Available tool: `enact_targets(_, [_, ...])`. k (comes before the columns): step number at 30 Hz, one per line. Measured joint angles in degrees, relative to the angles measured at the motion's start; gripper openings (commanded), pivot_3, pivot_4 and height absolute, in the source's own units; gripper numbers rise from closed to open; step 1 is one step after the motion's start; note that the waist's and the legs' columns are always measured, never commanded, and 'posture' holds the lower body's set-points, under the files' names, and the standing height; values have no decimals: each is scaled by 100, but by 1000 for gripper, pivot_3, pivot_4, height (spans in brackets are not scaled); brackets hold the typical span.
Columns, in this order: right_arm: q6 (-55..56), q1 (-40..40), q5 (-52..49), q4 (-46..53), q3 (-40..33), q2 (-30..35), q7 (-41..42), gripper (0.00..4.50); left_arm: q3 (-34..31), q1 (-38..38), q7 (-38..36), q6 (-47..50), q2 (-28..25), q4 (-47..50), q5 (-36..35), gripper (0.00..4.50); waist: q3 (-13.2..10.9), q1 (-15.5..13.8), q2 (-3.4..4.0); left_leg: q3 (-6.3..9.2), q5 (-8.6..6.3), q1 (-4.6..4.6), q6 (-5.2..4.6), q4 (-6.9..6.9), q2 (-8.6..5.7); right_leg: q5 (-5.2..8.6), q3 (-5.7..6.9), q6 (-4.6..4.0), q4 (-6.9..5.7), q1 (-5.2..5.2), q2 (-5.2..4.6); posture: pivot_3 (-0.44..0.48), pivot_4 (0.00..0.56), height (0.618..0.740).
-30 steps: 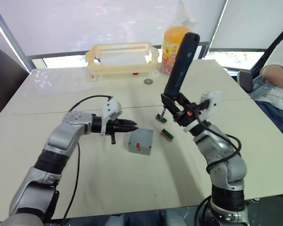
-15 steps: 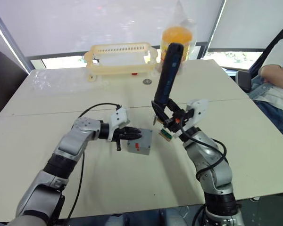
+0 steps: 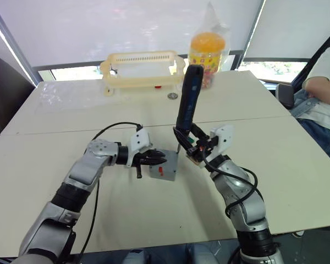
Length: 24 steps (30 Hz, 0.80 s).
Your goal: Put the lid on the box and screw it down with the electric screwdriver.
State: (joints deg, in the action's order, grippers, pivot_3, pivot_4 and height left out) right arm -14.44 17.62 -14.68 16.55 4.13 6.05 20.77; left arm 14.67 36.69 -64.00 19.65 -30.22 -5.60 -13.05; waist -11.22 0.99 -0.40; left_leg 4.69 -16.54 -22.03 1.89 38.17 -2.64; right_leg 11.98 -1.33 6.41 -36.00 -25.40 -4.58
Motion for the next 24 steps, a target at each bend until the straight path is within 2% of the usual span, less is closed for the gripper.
enact_targets(24, [68,116,21,-61,10,-7,-63,1807,-8,-112,76,6,4,125,0,777,1,1,0,0,1,8,1,0,1,0,-1,0,-3,6,0,0,150,740])
